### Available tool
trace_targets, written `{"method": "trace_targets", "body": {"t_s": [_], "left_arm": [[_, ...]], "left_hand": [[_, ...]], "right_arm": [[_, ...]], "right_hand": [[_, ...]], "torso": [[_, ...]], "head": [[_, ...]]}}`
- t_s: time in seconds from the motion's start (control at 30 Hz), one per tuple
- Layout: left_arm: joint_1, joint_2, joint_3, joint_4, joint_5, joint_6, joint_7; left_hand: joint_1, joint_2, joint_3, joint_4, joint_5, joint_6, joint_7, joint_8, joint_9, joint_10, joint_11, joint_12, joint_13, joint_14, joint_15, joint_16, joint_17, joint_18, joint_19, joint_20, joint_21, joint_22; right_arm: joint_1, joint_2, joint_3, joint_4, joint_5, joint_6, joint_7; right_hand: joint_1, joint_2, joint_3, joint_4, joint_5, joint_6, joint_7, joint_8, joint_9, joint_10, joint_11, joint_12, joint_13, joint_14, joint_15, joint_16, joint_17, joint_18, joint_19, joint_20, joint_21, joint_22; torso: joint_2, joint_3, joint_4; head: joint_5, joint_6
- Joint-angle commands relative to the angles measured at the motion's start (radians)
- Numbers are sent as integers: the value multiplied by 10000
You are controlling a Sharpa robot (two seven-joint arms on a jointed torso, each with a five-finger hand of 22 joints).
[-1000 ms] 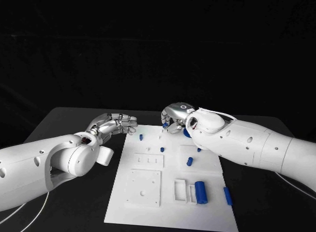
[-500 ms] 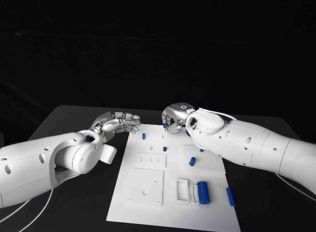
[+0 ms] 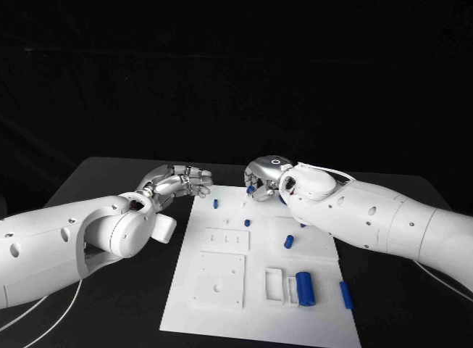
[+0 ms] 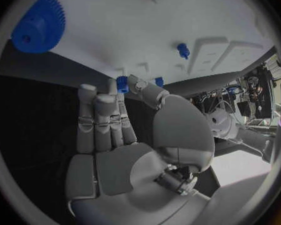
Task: Assemble the parts on the task board
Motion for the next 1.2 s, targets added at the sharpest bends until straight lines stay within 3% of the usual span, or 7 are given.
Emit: {"method": "trace_targets", "body": {"t_s": [0.03,0.47,1.2], "left_arm": [[38,14,11,40,-9,115,164],[93,7,10,68,-9,145,165],[154,32,10,38,-12,169,134]], "left_hand": [[-60,-33,45,-12,-55,57,42,-52,-14,60,-2,-47,-15,-22,20,-66,14,117,-63,-12,35,105],[-60,-41,44,-14,-67,54,43,-55,-16,60,-1,-57,-16,-25,22,-71,14,118,-66,-10,35,106],[-49,-44,50,-16,-80,56,42,-56,-18,67,-1,-71,-16,-24,23,-76,17,122,-70,-8,36,108]], "right_arm": [[-3,34,-1,-36,-141,207,-35],[-21,168,-5,-133,-142,140,-15],[-97,399,-32,-456,-260,469,-245]], "right_hand": [[93,43,42,-20,25,266,-130,14,17,156,-124,22,441,-224,-197,36,-18,540,-29,-20,41,175],[89,51,40,-26,18,262,-127,3,26,148,-121,12,461,-225,-195,37,-24,540,-32,-19,42,174],[71,69,37,-34,9,237,-114,-35,45,108,-109,-28,509,-228,-183,37,-40,540,-42,-17,41,169]], "torso": [[22,-3,29],[100,-1,88],[115,-34,52]], "head": [[14,-19],[8,-1],[65,-29]]}}
